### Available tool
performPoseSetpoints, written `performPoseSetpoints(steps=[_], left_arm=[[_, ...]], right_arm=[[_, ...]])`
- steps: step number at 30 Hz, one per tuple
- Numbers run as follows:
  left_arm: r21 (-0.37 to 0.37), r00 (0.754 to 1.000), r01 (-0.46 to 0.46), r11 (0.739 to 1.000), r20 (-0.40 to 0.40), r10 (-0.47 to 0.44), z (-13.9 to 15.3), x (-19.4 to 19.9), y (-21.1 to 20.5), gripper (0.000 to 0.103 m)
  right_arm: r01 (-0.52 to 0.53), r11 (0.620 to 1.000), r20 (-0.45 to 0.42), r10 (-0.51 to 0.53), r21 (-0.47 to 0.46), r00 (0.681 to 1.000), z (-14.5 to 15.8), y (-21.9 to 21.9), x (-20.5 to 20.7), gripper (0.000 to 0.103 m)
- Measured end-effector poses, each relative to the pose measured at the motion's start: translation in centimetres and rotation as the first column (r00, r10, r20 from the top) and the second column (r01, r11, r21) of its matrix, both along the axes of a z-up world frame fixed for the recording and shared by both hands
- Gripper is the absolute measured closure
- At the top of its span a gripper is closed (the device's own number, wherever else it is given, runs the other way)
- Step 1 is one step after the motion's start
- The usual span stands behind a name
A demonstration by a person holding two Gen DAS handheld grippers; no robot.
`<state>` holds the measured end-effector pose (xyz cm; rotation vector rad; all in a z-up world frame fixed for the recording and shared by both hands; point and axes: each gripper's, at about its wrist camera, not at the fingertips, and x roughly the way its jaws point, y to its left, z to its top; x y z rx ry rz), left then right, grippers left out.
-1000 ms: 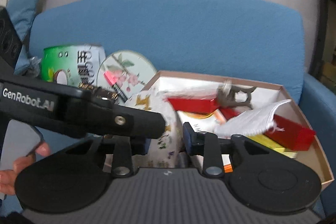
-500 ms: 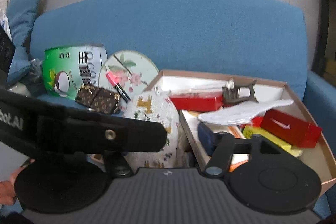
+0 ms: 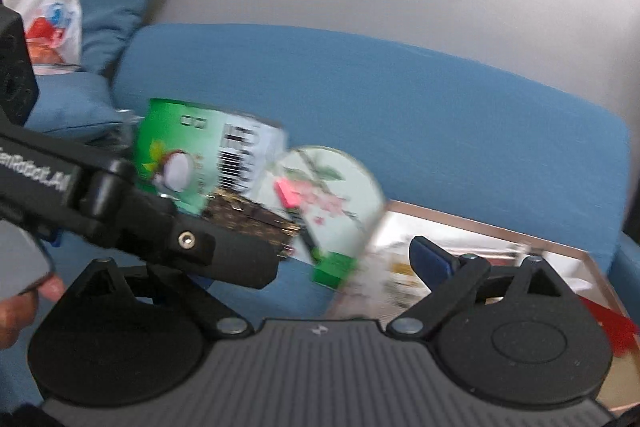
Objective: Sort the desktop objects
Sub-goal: 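Move the left gripper to the brown monogram phone case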
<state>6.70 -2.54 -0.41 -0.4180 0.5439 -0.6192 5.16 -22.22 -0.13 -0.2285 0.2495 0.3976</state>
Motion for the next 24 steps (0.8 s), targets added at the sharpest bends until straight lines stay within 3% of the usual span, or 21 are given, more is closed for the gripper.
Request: performPoseSetpoints(steps=[6,14,19,24], left_arm=[[0.034,0.990,-0.135,0.990,0.035,0.134,-1.2,2.1,5.3,0.002],[0.116,0.965,-0.261,0.958,-0.009,0.264,-5.0,9.5,9.5,0.003],[0.127,0.966,-0.255,0.959,-0.004,0.258,-6.1,13.1,10.7,0.003],[0.144,0.972,-0.234,0.962,0.009,0.235,-7.0,16.5,10.5,0.003]], right_arm=[[-0.052,0.998,-0.083,0.050,-0.023,0.995,-1.3,6.1,0.7,0.008],[0.028,0.998,-0.176,-0.038,-0.061,0.984,-5.8,11.8,6.8,0.008],[0.086,0.996,-0.267,-0.079,0.013,0.960,-8.1,12.8,11.4,0.008],[0.089,0.996,-0.285,-0.084,0.007,0.955,-9.5,13.6,15.1,0.008]])
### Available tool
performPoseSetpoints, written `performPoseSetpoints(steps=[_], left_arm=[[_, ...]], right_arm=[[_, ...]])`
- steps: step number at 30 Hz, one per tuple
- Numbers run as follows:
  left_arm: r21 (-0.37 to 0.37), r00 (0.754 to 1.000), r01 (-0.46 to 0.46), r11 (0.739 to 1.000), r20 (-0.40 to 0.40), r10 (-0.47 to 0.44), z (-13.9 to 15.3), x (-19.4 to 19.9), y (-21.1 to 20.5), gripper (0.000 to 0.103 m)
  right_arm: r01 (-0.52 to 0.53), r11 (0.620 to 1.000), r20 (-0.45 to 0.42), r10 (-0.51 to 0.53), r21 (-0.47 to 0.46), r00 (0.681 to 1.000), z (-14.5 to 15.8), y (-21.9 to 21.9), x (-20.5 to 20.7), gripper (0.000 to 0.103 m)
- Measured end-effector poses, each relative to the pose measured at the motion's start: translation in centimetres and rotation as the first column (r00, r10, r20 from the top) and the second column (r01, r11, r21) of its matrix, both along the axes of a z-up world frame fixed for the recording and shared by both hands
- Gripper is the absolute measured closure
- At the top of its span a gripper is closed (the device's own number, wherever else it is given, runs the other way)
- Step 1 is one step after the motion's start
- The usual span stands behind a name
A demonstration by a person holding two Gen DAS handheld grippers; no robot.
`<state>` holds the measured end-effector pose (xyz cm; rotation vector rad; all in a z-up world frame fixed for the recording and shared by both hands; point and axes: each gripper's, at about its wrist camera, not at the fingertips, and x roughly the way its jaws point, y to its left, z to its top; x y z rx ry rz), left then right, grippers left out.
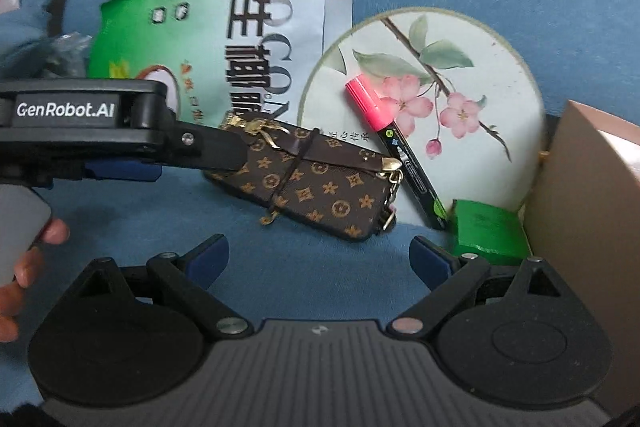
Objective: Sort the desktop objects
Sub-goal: 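Move the left gripper to the brown monogram phone case, then close the left gripper on the brown monogram phone case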
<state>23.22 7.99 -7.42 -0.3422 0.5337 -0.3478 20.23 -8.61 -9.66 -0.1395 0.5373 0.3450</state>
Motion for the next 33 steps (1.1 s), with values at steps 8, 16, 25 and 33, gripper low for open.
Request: performPoseSetpoints(steps=[8,16,25,33], left_arm=[[-0.001,0.999,0.023,1.000,-0.029,-0.023,-2.1,3.8,-0.1,0.010],[-0.010,0.998,-0.034,0.999,-0.054,0.033,-1.8,3.4,0.1,0.040],[-0.046,0.994,0.012,0.999,-0.107,-0.017,-1.3,-3.9,1.0,0.051],[-0.044,0.981,0.103,0.994,-0.162,-0.109,-0.2,-12.1,-0.2,0.051]], right_arm=[[0.006,1.000,-0.041,-0.006,0.017,0.999,-1.2,-0.1,4.6,0.010],[-0.049,0.998,-0.059,0.051,0.029,0.997,-0.9,-0.1,5.0,0.023],[-0.074,0.996,-0.115,0.080,0.055,0.990,0.6,-1.7,-1.1,0.031],[-0.131,0.990,-0.181,0.138,0.051,0.974,1.6,-4.4,-9.4,0.031]])
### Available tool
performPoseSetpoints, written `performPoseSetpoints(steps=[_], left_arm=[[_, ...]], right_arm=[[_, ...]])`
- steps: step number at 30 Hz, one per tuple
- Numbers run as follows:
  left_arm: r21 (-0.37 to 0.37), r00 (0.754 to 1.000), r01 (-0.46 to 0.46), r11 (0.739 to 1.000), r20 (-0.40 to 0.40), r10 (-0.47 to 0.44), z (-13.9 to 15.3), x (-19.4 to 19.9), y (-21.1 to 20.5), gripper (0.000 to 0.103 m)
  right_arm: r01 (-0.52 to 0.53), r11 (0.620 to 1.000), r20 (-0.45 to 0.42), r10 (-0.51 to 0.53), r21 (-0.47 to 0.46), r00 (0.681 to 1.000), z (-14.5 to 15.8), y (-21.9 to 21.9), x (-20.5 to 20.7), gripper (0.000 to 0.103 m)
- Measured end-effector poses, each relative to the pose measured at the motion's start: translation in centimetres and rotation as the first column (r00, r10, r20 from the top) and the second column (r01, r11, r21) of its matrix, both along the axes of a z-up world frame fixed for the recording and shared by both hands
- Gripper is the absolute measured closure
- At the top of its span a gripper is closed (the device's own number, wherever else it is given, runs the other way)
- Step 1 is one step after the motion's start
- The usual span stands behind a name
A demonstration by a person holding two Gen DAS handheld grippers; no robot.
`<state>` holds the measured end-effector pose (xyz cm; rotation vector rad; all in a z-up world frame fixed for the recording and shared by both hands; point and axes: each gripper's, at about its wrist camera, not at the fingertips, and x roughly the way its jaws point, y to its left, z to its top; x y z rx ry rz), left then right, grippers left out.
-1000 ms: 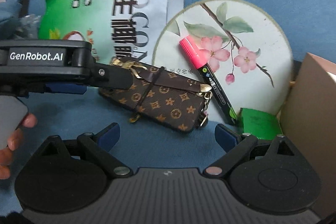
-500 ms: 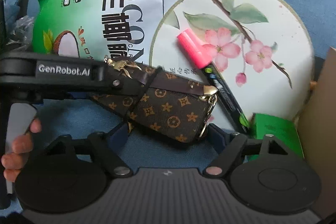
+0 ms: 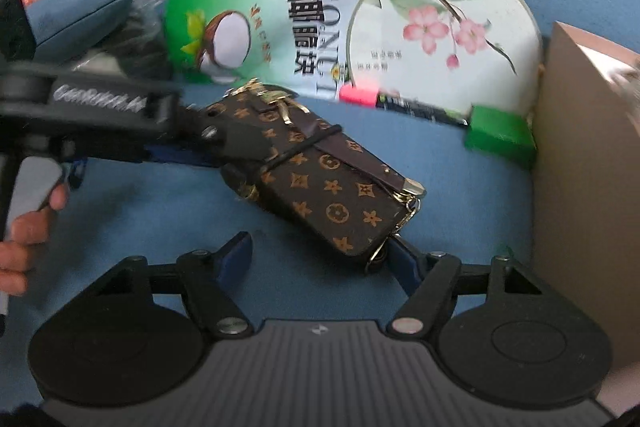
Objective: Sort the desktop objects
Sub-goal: 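Close the left gripper on the brown monogram phone case, then lift the phone case with the left gripper while the right gripper also grips it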
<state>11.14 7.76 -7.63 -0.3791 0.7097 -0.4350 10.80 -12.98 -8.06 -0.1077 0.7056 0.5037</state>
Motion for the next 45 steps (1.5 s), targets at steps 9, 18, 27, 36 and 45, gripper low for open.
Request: performPoseSetpoints(steps=[9,18,27,36,45], left_arm=[[0.089,0.997,-0.072,0.993,0.012,0.071,1.4,-1.7,0.9,0.027],[0.067,0.998,-0.056,0.996,-0.038,0.058,0.6,1.5,-1.0,0.030],[0.116,0.998,-0.052,0.992,-0.030,0.056,0.9,1.8,-1.9,0.040],[0.135,0.996,-0.083,0.987,-0.013,0.085,3.7,-0.5,-2.2,0.042],[0.080,0.990,-0.052,0.995,0.133,0.041,9.8,-1.7,-5.2,0.042]], right_arm=[[0.021,0.999,0.046,-0.023,0.036,0.999,1.0,-2.2,-1.3,0.026],[-0.013,0.999,0.075,0.009,0.051,0.997,0.5,-2.1,0.0,0.026],[0.029,0.981,-0.056,-0.018,0.192,0.998,-0.5,-2.7,2.3,0.027],[0.059,0.974,-0.031,-0.053,0.220,0.998,1.1,-2.9,1.1,0.044],[0.070,0.958,0.183,-0.125,0.279,0.975,6.8,-5.7,-1.6,0.044]])
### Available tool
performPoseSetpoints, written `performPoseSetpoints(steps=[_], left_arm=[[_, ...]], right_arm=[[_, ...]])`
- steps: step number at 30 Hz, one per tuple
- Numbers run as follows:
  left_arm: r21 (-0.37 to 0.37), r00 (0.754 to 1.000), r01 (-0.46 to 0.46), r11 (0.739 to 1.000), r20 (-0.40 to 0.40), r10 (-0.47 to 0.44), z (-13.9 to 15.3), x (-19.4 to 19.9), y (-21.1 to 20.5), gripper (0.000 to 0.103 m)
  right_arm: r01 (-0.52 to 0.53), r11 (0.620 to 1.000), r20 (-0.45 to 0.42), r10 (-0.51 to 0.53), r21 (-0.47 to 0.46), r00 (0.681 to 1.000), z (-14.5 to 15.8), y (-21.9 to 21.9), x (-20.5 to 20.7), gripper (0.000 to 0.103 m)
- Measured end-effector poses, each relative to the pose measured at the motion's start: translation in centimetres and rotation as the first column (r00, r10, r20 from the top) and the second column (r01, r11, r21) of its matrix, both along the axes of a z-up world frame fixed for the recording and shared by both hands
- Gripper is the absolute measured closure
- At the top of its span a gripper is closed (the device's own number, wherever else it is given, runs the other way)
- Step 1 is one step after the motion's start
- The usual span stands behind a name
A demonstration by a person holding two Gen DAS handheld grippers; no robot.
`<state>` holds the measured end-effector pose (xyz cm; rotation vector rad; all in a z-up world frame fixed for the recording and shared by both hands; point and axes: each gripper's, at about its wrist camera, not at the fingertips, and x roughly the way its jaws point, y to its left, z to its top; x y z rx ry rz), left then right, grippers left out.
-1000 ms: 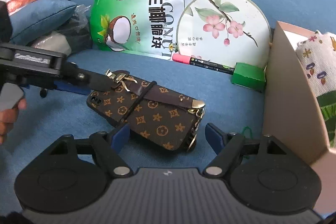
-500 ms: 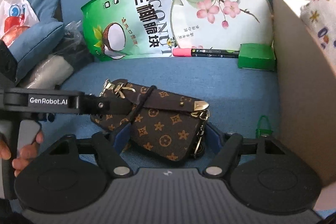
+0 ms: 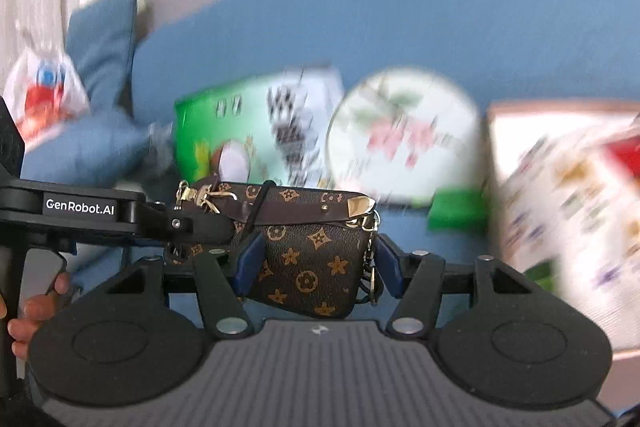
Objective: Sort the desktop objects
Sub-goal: 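Lift the phone case with the left gripper while the right gripper also grips it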
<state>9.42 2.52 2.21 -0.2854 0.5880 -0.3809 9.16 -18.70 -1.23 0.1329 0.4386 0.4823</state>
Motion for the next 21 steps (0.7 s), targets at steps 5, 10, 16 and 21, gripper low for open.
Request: performPoseSetpoints(steps=[5,10,16,21], left_arm=[[0.001,0.991,0.093,0.996,0.092,-0.093,3.6,0.8,-5.3,0.042],[0.009,0.970,0.203,0.979,0.136,-0.202,5.3,2.4,-11.9,0.042],[-0.053,0.941,0.332,0.942,0.095,-0.326,4.8,5.0,-19.1,0.042],[-0.048,0.922,0.385,0.922,0.070,-0.381,4.2,7.1,-24.5,0.042]], right_arm=[[0.110,0.991,0.107,-0.117,0.073,0.987,3.1,-4.5,-0.8,0.044],[0.252,0.955,0.118,-0.271,0.157,0.955,4.7,-10.5,-0.4,0.044],[0.432,0.891,0.153,-0.450,0.139,0.880,5.5,-16.5,-0.5,0.044],[0.567,0.816,0.154,-0.579,0.116,0.801,5.3,-20.6,0.5,0.044]])
